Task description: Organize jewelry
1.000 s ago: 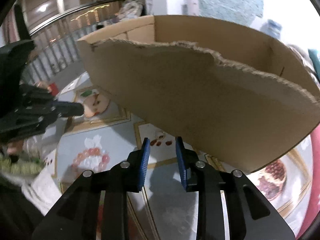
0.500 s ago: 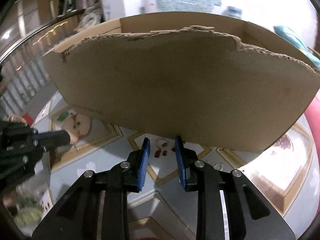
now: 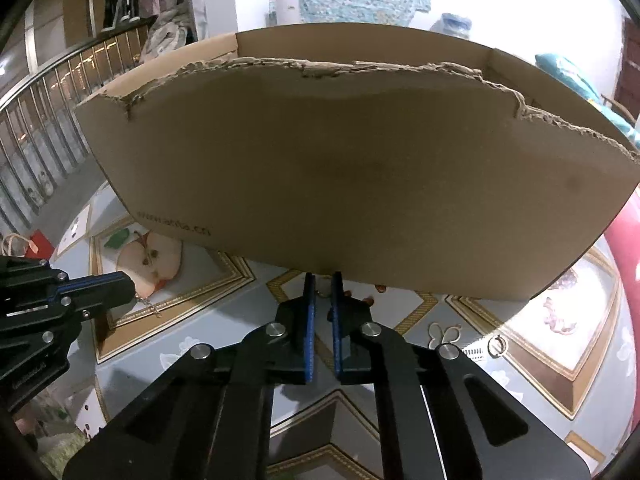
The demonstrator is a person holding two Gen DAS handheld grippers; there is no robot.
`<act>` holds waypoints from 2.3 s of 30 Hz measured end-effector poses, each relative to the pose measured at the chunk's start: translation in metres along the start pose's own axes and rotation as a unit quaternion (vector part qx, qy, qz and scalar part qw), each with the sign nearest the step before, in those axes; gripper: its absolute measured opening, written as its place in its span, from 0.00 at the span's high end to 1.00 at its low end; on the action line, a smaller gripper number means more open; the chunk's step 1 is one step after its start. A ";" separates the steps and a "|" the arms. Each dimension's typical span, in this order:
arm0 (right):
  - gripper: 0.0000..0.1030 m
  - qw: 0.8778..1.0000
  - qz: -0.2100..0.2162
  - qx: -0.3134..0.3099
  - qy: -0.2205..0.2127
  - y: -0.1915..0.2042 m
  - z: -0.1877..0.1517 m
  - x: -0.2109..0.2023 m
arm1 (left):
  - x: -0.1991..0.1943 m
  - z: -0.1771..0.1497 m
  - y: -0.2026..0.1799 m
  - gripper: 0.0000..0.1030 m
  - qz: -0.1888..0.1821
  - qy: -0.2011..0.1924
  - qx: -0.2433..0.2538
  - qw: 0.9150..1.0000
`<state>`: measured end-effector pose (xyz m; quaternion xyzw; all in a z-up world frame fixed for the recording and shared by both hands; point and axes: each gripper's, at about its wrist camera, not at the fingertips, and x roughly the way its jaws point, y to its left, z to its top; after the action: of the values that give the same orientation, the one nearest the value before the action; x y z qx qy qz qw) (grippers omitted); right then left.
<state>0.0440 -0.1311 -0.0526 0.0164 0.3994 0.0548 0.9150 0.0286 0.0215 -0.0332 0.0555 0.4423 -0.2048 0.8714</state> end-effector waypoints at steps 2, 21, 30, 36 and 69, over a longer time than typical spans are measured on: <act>1.00 1.000 0.004 0.001 0.003 0.000 0.000 0.000 | 0.000 0.000 0.001 0.99 -0.001 -0.001 -0.002 1.000; 0.90 0.999 0.026 0.023 0.032 -0.043 -0.017 -0.025 | 0.000 -0.002 0.010 0.99 -0.004 -0.007 -0.011 1.000; 0.83 1.000 0.009 0.005 0.018 -0.036 -0.016 -0.022 | -0.001 -0.003 0.010 0.99 -0.002 -0.007 -0.011 1.000; 0.92 1.000 0.017 -0.002 0.017 -0.032 -0.017 -0.016 | -0.005 -0.003 0.008 0.99 0.001 -0.010 -0.009 1.000; 0.93 0.983 0.136 -0.003 -0.123 -0.056 0.086 -0.090 | -0.104 0.128 -0.014 0.99 -0.070 -0.178 0.045 0.981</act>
<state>0.0514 -0.1961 0.0673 0.0746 0.2773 0.1775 0.9413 0.0636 0.0048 0.1279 0.0266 0.2734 -0.2914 0.9163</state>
